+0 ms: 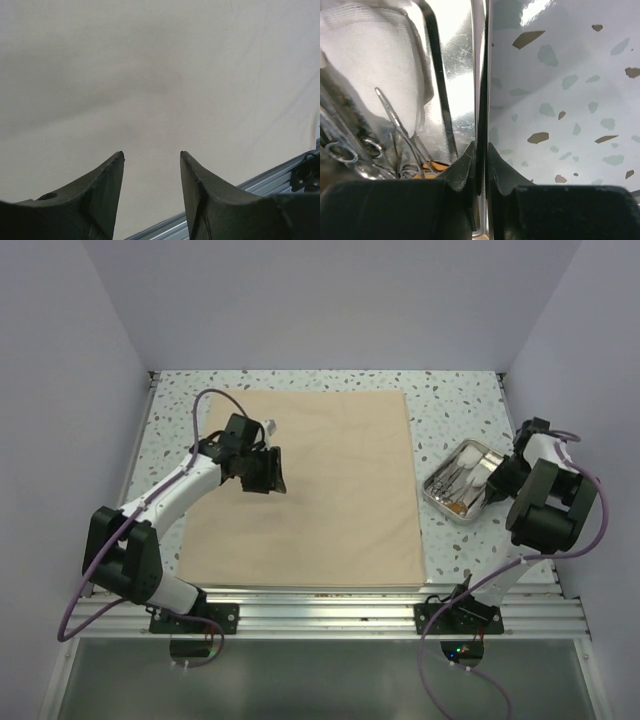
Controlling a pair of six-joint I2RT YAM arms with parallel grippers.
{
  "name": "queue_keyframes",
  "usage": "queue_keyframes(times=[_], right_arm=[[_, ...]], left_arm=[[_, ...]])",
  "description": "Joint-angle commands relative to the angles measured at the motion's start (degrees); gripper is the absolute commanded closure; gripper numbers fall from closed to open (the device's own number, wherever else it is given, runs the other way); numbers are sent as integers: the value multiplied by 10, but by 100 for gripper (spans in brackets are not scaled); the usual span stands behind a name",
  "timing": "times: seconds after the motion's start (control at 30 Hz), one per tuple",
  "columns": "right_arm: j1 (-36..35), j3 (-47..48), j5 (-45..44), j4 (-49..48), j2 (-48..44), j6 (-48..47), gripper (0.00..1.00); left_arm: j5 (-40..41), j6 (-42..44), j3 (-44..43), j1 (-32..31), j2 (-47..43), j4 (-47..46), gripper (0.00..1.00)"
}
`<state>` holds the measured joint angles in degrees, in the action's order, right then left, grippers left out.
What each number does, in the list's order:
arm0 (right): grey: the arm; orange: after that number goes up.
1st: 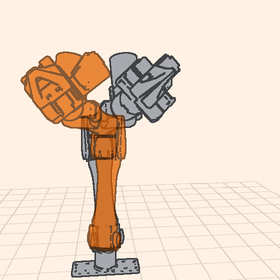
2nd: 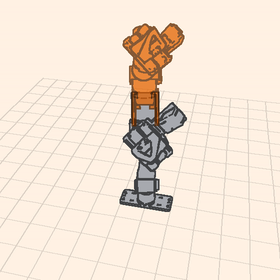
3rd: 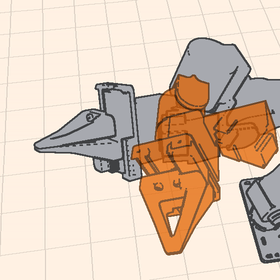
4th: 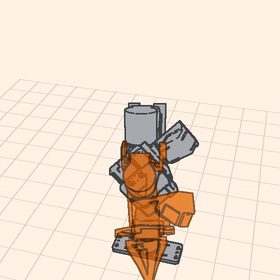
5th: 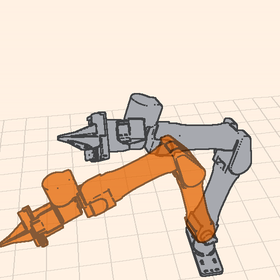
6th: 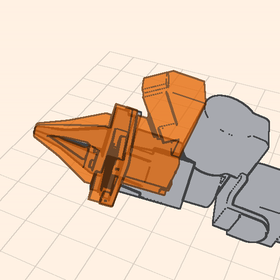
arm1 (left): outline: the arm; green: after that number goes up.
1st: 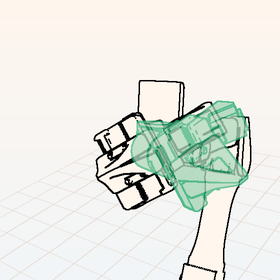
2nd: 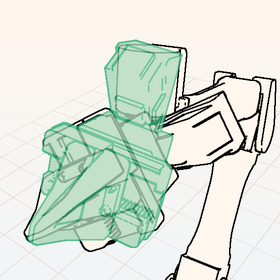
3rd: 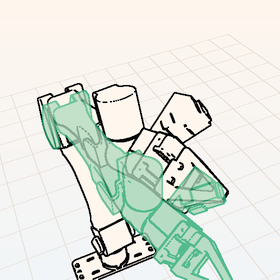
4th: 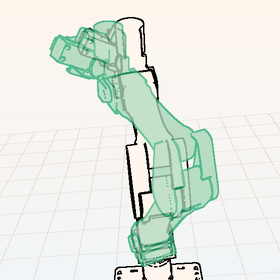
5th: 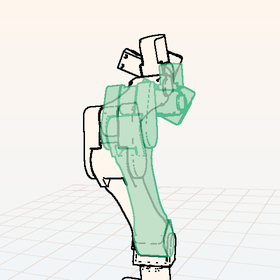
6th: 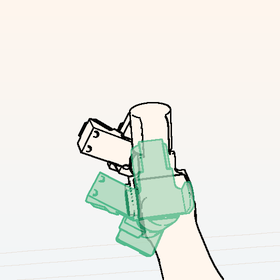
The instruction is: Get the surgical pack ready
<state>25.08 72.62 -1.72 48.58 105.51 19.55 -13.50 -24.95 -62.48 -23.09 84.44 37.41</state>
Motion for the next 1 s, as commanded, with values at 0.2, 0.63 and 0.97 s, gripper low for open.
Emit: queue_keyframes(times=[0.2, 0.63, 0.97], right_arm=[[-109, 85, 8, 105, -120, 86, 100], [-540, 102, -46, 24, -48, 471, 100], [-639, 196, -63, 20, 87, 594, 100]], left_arm=[[43, -26, -65, 46, 45, 9, 48], [99, -75, -39, 103, 23, 51, 48], [106, -90, -15, 118, 17, 50, 49]])
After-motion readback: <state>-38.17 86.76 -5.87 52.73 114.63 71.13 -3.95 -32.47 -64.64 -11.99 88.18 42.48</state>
